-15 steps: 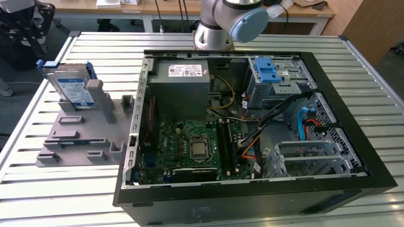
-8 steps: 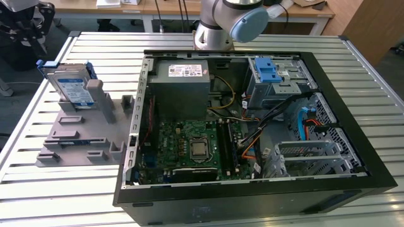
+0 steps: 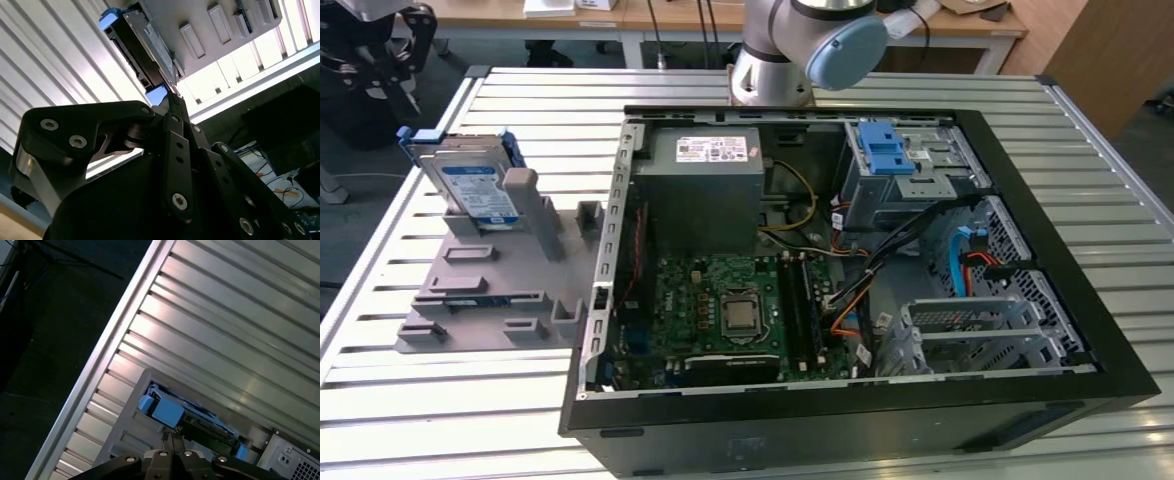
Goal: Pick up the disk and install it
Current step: 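Pick up the disk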
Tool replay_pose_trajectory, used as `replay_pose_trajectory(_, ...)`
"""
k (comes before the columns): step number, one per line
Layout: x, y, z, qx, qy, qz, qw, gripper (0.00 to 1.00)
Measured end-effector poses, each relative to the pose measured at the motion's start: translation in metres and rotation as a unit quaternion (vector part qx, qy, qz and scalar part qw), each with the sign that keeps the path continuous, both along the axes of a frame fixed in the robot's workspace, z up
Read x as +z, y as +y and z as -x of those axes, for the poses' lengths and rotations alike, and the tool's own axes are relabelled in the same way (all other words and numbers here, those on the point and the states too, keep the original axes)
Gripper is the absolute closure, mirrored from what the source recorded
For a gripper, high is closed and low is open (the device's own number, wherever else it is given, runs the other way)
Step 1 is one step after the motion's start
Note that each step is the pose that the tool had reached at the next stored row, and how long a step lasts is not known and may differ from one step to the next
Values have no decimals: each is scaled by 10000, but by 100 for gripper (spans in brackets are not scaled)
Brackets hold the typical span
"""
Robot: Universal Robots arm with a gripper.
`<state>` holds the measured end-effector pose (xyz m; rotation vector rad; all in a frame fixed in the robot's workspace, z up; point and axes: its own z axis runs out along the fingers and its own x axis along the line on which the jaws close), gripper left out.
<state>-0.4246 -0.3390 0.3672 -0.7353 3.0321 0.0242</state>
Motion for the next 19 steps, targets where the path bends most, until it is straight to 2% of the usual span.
replay_pose_trajectory(6, -2, 0, 0, 437, 0, 0, 9990, 89)
replay_pose_trajectory(11, -4, 0, 0, 765, 0, 0, 9971, 89)
replay_pose_trajectory(15, -4, 0, 0, 943, 0, 0, 9955, 89)
replay_pose_trajectory(19, -5, 0, 0, 1028, 0, 0, 9947, 89)
